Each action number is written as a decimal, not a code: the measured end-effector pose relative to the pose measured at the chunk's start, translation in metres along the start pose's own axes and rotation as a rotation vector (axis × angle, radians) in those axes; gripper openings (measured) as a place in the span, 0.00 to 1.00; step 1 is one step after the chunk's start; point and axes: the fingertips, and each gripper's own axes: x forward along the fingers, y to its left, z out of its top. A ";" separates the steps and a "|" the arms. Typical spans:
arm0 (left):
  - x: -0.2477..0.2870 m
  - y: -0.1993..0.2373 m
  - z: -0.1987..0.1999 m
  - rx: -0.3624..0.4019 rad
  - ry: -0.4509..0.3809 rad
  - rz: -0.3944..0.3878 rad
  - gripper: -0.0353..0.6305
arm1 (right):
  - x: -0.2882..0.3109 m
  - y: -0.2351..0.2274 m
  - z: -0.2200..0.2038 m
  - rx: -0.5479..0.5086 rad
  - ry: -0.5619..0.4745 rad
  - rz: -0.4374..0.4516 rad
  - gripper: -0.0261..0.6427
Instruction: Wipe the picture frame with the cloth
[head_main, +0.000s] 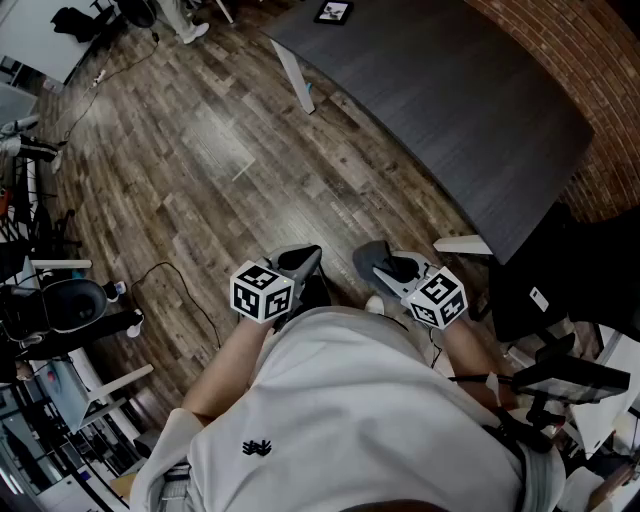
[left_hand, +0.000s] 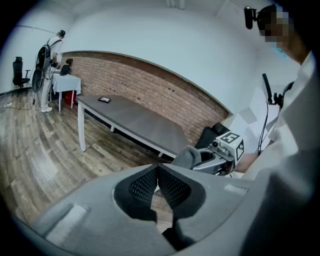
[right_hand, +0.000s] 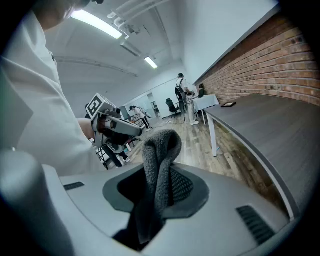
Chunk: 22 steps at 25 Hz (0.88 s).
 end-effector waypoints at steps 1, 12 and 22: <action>-0.006 0.017 0.014 0.007 -0.005 -0.006 0.07 | 0.015 0.001 0.016 0.009 -0.006 -0.004 0.20; -0.063 0.205 0.115 0.044 -0.027 -0.052 0.07 | 0.183 -0.030 0.172 0.033 -0.042 -0.072 0.20; 0.006 0.325 0.183 -0.109 -0.039 0.015 0.07 | 0.241 -0.149 0.243 0.079 0.010 -0.043 0.20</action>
